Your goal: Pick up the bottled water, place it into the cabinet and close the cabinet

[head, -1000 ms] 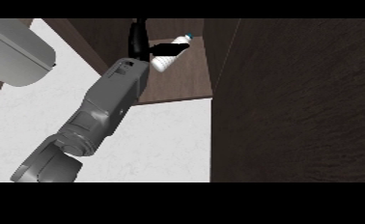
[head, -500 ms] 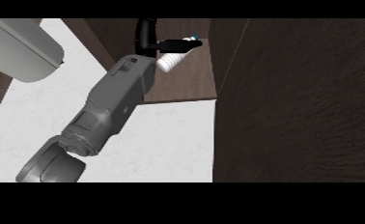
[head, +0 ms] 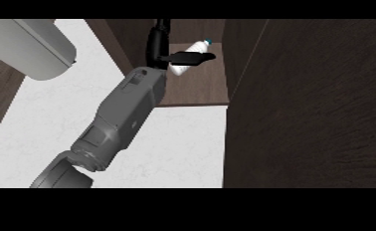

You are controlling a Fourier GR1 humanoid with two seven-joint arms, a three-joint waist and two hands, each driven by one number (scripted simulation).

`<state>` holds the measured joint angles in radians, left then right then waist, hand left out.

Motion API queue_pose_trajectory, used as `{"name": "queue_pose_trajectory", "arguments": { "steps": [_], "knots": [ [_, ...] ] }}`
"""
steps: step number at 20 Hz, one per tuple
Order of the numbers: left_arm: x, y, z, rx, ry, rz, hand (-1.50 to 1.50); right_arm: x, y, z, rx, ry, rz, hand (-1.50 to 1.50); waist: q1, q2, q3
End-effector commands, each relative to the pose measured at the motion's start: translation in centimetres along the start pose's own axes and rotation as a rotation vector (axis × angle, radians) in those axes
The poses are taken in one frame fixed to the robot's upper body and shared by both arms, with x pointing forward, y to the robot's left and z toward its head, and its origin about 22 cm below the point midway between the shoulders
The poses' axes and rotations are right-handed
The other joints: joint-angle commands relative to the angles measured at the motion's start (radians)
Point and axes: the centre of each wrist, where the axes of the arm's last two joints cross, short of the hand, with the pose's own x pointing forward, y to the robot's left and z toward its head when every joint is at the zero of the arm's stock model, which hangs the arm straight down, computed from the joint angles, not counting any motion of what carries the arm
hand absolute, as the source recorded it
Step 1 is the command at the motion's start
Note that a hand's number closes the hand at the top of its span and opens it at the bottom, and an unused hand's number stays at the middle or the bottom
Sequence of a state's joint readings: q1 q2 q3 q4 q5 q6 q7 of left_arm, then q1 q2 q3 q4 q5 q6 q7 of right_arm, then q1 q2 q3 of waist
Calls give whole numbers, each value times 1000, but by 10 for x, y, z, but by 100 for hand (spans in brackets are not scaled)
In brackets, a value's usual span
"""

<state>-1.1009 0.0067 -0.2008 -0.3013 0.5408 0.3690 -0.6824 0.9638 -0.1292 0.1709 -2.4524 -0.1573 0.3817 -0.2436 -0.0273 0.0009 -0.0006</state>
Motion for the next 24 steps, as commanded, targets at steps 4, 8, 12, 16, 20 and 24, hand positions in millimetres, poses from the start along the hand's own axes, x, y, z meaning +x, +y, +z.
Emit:
{"name": "queue_pose_trajectory", "arguments": {
  "steps": [4,8,12,16,20,24],
  "knots": [
    [-6,-6,26,-79,27,115,-150,36,13,-5,-22,-46,-24,-150,21,-10,0],
    [-11,-8,52,-147,23,206,-150,26,8,-1,-28,-28,-9,-150,28,-12,0],
    [-5,-19,78,-179,19,296,-150,36,16,-3,-21,-28,0,-150,19,-9,0],
    [-1,-16,112,-245,-3,353,-150,21,9,-6,-25,-16,7,-150,35,-9,0],
    [13,-10,127,-280,-24,377,-150,29,15,-10,10,-27,39,-150,32,-7,0],
    [19,9,153,-254,8,389,150,28,19,-5,143,10,35,-150,30,-10,0]
  ]
}}
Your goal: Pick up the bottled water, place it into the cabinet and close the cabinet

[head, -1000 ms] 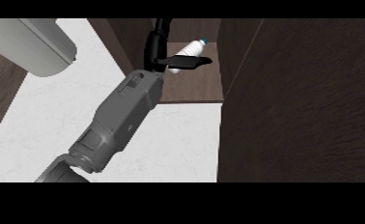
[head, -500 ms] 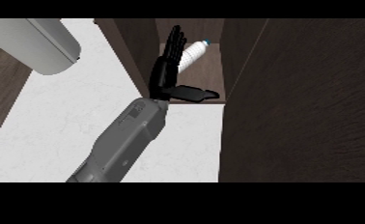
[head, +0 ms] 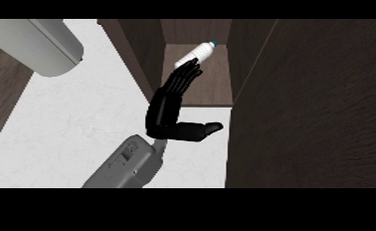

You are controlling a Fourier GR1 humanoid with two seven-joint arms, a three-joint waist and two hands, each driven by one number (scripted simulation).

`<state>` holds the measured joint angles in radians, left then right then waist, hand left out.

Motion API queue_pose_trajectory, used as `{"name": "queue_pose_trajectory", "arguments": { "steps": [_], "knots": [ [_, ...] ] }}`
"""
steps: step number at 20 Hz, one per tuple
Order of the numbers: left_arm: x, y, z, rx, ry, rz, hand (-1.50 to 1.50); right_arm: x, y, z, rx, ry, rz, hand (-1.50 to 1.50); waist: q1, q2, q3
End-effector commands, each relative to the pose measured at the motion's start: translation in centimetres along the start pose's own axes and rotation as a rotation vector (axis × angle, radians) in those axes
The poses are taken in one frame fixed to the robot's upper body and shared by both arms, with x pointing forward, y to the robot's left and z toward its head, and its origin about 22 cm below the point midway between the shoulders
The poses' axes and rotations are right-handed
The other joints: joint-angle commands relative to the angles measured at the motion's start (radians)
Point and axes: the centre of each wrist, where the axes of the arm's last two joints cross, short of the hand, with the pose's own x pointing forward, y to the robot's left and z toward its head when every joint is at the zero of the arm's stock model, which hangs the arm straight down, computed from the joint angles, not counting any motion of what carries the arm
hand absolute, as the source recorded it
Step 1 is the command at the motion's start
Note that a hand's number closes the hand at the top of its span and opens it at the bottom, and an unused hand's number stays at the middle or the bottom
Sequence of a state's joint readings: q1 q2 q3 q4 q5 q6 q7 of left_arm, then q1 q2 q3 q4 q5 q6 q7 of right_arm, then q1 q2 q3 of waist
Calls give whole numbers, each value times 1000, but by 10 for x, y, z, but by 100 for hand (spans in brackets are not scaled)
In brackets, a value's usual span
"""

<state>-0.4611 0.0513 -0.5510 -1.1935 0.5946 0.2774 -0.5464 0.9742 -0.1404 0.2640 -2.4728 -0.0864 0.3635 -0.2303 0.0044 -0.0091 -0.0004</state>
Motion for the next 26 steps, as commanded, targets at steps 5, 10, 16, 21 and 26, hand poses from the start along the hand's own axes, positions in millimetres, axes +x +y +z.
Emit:
{"name": "queue_pose_trajectory", "arguments": {
  "steps": [5,10,16,21,26],
  "knots": [
    [22,14,60,2,50,38,150,34,2,1,266,64,118,150,4,-1,-1],
    [51,49,90,48,17,-12,-150,41,6,-2,423,39,116,150,6,-5,-1],
    [82,83,106,141,-1,-20,-150,53,16,-7,506,-31,123,150,-4,-6,-2],
    [114,111,124,165,-13,39,-150,47,28,-9,649,30,53,150,18,-7,-5],
    [118,113,138,192,-13,50,-150,55,40,-15,732,-1,46,150,19,-15,-11]
  ]
}}
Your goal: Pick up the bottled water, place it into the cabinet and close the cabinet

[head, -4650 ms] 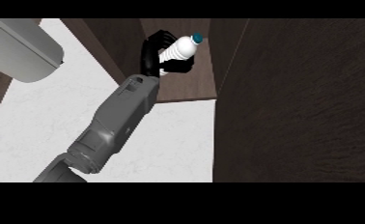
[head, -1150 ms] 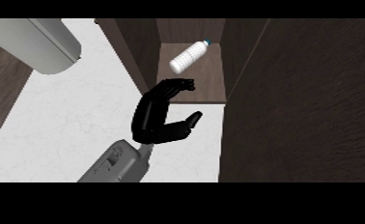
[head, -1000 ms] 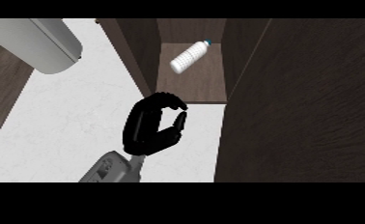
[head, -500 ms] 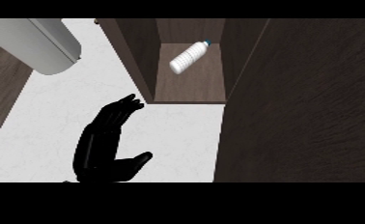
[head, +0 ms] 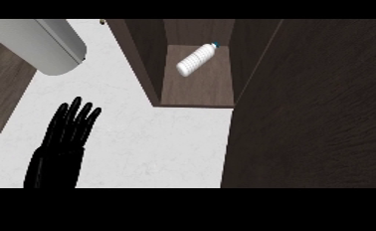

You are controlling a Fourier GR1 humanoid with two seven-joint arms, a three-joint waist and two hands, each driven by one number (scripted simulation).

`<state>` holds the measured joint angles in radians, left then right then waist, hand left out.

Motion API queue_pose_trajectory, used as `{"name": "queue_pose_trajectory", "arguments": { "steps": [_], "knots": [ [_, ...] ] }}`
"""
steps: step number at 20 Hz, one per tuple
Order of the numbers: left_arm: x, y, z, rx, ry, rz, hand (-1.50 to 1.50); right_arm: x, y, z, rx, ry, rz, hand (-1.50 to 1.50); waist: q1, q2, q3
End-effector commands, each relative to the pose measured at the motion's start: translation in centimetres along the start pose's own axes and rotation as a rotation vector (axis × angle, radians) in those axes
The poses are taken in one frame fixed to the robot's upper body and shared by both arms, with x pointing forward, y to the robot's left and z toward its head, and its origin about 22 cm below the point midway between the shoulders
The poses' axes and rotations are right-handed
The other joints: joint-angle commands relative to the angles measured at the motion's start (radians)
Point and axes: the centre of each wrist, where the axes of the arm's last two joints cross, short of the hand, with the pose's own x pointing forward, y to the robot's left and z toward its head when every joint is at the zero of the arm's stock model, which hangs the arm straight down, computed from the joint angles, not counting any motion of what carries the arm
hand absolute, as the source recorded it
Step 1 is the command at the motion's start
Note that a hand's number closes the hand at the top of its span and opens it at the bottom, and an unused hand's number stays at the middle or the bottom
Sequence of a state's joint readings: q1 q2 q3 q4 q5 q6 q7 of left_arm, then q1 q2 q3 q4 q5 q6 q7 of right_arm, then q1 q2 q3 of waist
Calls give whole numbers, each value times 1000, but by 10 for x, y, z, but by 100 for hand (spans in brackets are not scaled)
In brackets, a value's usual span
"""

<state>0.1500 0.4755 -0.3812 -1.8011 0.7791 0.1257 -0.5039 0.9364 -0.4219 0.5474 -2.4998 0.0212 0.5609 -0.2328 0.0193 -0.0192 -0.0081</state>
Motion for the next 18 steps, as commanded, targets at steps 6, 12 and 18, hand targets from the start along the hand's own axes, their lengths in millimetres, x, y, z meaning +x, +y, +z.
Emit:
{"name": "queue_pose_trajectory", "arguments": {
  "steps": [6,12,18],
  "knots": [
    [27,29,13,22,4,8,-150,40,14,-21,227,-4,148,150,23,2,-8],
    [51,47,20,-14,11,4,-150,20,28,-35,141,-97,-60,150,67,15,-5],
    [57,54,22,-58,17,20,-150,16,26,-42,196,-90,-53,150,102,31,-7]
  ]
}}
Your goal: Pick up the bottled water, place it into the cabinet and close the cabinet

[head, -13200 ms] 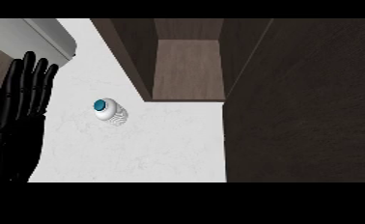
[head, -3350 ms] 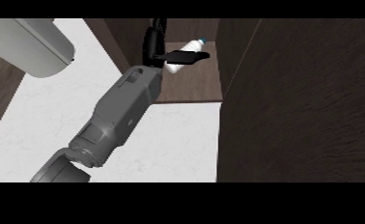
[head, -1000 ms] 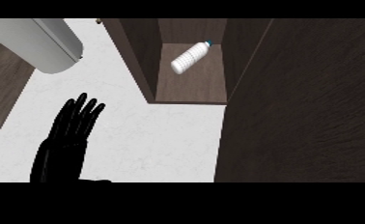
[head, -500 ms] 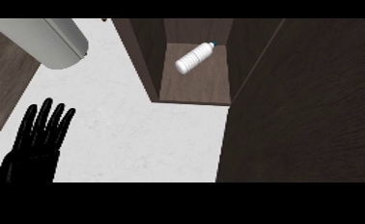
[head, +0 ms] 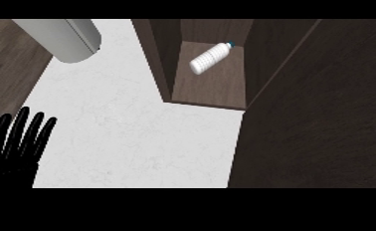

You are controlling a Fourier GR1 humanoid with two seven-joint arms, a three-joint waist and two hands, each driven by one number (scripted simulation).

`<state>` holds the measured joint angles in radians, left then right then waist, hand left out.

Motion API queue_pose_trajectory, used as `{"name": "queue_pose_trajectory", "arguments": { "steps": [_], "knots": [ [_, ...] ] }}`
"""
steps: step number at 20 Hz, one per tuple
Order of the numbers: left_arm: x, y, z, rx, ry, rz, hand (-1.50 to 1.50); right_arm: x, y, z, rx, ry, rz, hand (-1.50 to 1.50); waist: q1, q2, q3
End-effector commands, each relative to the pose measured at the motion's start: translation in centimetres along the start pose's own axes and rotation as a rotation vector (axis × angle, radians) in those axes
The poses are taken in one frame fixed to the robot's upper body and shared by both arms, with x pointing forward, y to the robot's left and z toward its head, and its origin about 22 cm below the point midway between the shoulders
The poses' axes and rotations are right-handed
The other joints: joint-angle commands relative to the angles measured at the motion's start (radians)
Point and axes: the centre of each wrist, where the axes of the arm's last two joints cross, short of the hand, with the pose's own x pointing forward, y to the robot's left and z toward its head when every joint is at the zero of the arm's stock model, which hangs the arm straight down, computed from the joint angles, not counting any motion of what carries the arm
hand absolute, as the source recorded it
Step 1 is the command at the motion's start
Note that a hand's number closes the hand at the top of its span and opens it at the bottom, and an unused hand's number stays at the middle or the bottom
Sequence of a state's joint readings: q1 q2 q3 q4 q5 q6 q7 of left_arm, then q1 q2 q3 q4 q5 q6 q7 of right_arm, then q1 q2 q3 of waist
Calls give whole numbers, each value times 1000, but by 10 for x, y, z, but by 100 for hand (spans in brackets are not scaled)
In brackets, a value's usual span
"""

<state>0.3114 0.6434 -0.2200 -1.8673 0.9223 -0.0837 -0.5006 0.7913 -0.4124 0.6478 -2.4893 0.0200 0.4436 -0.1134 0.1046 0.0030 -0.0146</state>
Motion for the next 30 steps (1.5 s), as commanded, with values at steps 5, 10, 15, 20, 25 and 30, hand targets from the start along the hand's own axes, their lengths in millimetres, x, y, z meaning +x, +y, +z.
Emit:
{"name": "queue_pose_trajectory", "arguments": {
  "steps": [5,10,15,20,25,30],
  "knots": [
    [17,8,2,-50,10,22,-150,13,17,-25,205,-52,-33,150,59,19,-2],
    [22,11,-2,-96,11,7,-150,13,8,-28,239,-39,26,150,98,30,-6],
    [30,16,-9,-112,6,-6,-150,15,-2,-31,304,8,136,150,121,32,-10],
    [31,19,-8,-120,25,-9,-150,23,-14,-36,377,-2,258,150,141,28,-13],
    [34,25,-9,-112,12,-19,-150,22,-17,-40,389,13,265,150,139,26,-16],
    [36,29,-9,-116,18,-24,-150,25,-20,-41,414,16,292,150,129,25,-18]
  ]
}}
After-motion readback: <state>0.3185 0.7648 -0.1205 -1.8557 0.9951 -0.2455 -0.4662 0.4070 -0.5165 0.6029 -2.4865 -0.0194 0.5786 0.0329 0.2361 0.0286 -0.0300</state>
